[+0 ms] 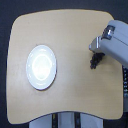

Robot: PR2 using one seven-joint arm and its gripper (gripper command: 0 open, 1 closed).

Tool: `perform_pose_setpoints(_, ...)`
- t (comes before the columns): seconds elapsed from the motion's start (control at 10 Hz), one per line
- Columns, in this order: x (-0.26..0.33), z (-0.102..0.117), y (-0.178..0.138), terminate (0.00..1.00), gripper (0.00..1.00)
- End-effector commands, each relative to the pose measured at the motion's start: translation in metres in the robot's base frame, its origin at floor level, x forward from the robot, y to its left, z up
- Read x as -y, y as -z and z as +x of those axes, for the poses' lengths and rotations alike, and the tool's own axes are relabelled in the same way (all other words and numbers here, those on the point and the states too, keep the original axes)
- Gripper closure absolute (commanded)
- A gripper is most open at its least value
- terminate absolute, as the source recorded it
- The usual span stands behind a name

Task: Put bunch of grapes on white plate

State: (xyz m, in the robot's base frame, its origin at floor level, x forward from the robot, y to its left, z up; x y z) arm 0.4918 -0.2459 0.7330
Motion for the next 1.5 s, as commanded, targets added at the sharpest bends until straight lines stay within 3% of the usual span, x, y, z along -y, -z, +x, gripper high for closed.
perform_pose_setpoints(0.0, -0.001, 0.006, 0.02, 0.0, 0.0)
perform_pose_setpoints(0.3, -0.01, 0.009, 0.018, 0.0, 0.0)
perform_pose_setpoints(0.4, -0.014, 0.009, 0.016, 0.0, 1.0)
perform_pose_setpoints(1.4, -0.02, 0.017, 0.007, 0.0, 1.0)
